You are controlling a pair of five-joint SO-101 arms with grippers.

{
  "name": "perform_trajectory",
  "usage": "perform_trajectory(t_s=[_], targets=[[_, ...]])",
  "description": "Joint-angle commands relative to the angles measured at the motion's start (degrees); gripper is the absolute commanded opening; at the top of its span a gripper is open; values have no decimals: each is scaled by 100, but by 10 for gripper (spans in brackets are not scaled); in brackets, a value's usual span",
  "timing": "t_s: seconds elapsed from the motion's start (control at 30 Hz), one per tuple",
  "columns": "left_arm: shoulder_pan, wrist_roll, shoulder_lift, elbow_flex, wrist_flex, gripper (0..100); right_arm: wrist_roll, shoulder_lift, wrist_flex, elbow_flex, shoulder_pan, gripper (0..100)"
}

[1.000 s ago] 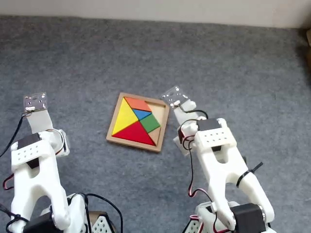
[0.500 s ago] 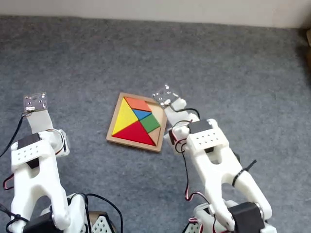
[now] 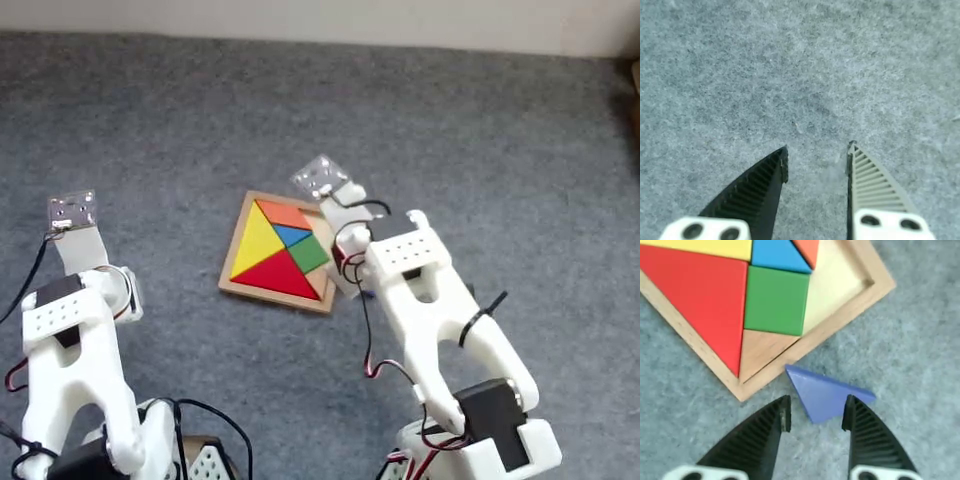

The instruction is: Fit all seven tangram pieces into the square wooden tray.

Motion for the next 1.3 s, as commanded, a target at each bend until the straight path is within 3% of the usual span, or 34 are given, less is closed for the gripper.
perform_trajectory(t_s=[0.0,0.2,0.43,0.57,0.77,1.07,1.27], targets=[[136,-35,-171,-22,-79,196,-70,13,84,-347,119,177],[136,-35,-171,-22,-79,196,-211,31,75,-75,180,177],[136,-35,-171,-22,-79,196,-2277,22,101,-48,207,176],[136,-35,-171,-22,-79,196,-2708,13,110,-48,514,172],[136,-35,-171,-22,-79,196,-2681,31,119,-4,1086,35],[145,-35,-171,-22,-79,196,-1996,1358,92,-66,1262,29],[145,-35,-171,-22,-79,196,-1723,1648,84,-505,963,27]])
